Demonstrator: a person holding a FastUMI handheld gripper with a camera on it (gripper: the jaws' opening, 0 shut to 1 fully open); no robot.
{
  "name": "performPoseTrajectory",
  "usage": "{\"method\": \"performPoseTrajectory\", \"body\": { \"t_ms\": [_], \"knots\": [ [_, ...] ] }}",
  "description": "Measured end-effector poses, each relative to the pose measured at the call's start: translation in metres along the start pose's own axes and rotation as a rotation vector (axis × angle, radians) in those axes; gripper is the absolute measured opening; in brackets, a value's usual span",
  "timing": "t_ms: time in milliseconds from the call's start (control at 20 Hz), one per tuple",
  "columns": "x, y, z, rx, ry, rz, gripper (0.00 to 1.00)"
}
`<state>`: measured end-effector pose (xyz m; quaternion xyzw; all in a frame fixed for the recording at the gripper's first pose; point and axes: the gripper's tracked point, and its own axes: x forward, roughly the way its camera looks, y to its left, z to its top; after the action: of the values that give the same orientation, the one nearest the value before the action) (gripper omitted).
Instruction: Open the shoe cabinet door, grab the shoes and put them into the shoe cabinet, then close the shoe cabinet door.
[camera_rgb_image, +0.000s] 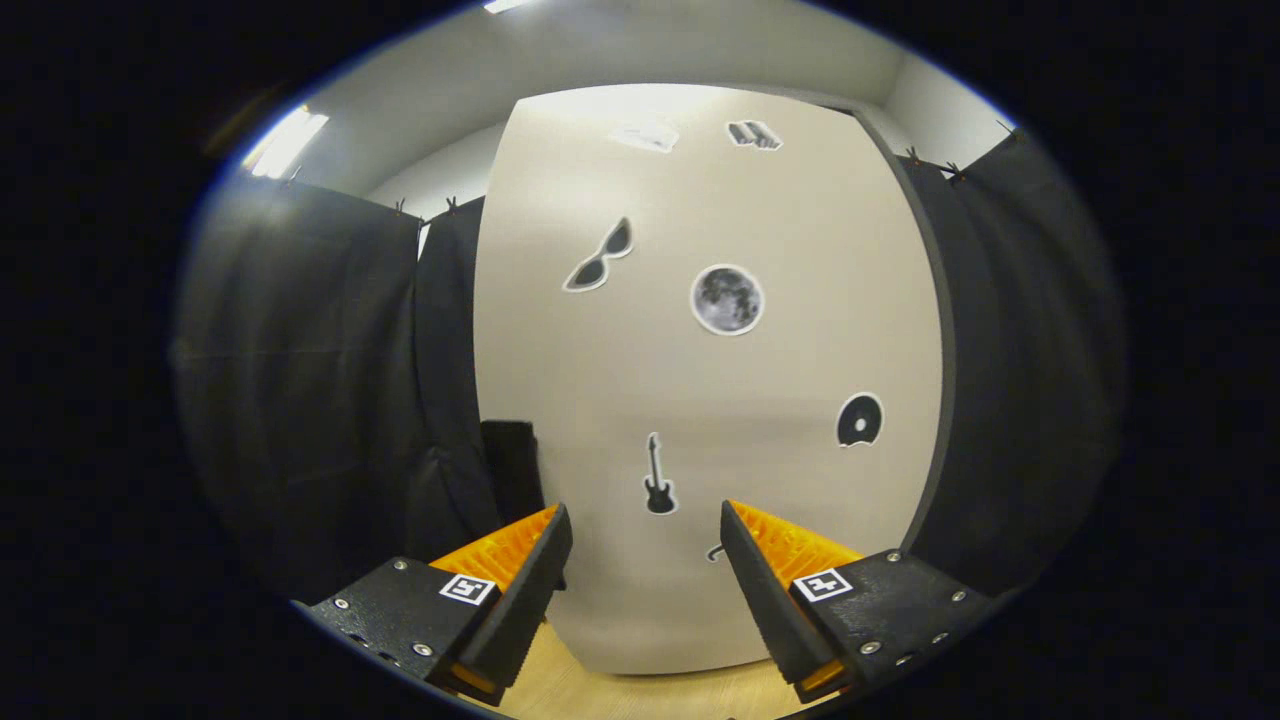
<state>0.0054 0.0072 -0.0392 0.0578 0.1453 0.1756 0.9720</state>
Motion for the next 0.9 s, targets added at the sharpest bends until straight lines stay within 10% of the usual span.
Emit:
{"method": "performPoseTrajectory", "body": {
  "t_ms": [400, 900],
  "knots": [
    [-0.069, -0.073, 0.05, 0.001, -0.091, -0.18, 0.93],
    [-0.135, -0.096, 0.066, -0.042, -0.124, -0.206, 0.93]
  ]
}}
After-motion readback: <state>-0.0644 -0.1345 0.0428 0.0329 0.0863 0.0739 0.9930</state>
